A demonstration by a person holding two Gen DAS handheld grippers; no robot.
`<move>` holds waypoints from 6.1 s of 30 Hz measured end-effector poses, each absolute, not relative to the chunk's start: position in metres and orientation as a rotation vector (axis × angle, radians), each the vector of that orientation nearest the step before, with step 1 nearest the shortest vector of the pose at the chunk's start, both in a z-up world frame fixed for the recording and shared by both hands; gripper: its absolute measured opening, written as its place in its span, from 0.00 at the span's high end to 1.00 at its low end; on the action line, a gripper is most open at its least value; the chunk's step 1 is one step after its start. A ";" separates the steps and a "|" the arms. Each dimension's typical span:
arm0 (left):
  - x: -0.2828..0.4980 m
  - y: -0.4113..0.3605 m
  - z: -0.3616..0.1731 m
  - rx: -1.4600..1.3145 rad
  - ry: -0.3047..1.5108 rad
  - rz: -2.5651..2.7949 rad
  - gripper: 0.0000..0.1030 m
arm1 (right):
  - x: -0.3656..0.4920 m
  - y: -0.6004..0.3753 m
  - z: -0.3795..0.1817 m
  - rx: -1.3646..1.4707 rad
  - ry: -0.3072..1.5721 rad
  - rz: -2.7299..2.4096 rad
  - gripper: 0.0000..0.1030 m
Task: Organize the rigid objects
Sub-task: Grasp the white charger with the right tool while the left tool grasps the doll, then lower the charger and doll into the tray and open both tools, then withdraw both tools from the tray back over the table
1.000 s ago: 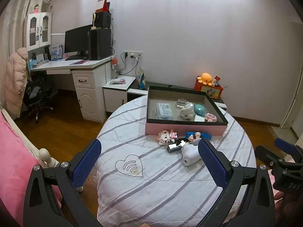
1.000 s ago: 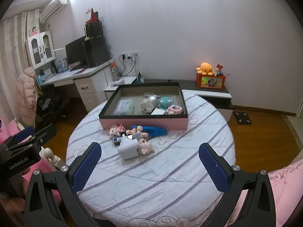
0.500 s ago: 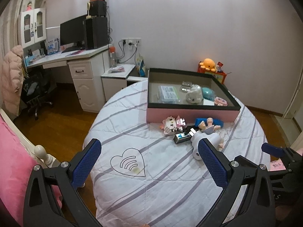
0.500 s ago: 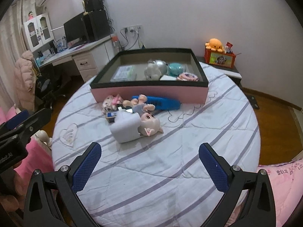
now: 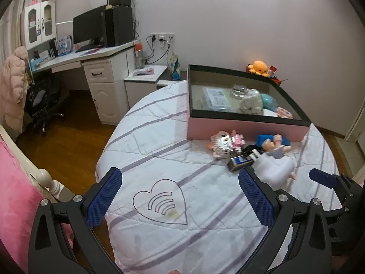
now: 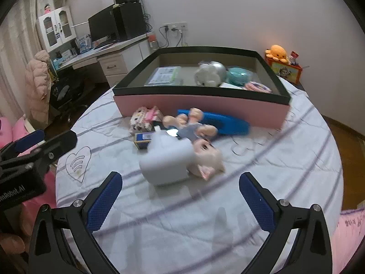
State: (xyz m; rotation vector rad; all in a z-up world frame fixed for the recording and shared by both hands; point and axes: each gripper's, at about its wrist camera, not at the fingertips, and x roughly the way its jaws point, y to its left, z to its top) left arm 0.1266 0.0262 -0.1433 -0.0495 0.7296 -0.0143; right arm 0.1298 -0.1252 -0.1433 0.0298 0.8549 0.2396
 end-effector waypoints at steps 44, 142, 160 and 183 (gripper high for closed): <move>0.158 -0.006 -0.165 -0.037 0.787 -0.072 0.00 | 0.130 -0.117 -0.160 -0.032 0.784 0.300 0.49; 0.277 -0.040 -0.076 0.031 0.623 -0.128 0.00 | 0.289 -0.202 -0.087 0.158 0.773 0.199 0.00; 0.143 -0.014 -0.027 -0.043 0.501 -0.102 0.00 | 0.150 -0.193 -0.013 0.154 0.578 0.159 0.00; 0.037 -0.006 -0.025 -0.053 0.499 -0.090 0.00 | 0.030 -0.206 -0.003 0.197 0.499 0.081 0.00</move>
